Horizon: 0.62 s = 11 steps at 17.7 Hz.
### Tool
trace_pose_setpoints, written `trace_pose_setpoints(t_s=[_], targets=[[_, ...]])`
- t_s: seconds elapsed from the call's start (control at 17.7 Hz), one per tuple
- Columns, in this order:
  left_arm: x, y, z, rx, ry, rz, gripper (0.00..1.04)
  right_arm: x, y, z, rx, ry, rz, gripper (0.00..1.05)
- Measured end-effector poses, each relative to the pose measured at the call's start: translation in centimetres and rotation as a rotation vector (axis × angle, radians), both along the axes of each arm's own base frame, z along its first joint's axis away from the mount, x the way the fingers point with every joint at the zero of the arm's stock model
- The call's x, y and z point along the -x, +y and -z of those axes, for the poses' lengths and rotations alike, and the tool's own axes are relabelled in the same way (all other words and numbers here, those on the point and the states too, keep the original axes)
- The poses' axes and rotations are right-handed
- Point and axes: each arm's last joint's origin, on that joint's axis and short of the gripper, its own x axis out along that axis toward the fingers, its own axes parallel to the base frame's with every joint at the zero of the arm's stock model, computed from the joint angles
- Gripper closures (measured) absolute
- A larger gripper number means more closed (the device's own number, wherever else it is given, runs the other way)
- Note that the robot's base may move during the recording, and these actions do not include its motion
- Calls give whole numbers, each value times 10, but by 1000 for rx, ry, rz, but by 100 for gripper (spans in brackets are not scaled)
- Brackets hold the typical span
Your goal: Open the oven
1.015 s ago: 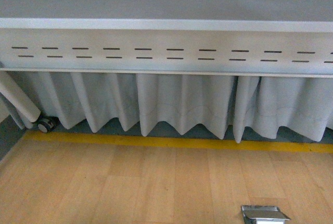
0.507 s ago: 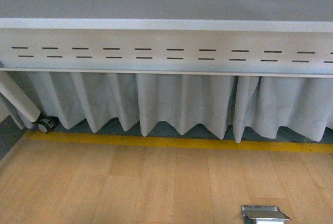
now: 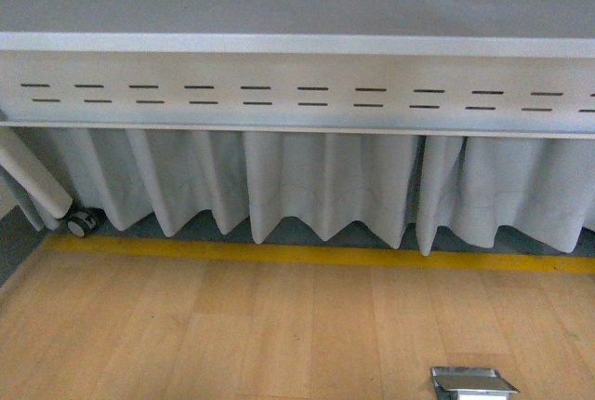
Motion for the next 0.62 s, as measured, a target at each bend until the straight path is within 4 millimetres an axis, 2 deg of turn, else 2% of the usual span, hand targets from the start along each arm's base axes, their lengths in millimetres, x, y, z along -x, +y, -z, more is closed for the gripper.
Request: trace_pose_setpoints(t_s=[0.62], targets=[[0,0,0,-1,0,3,7,0,0,0,0,-1,1,6]])
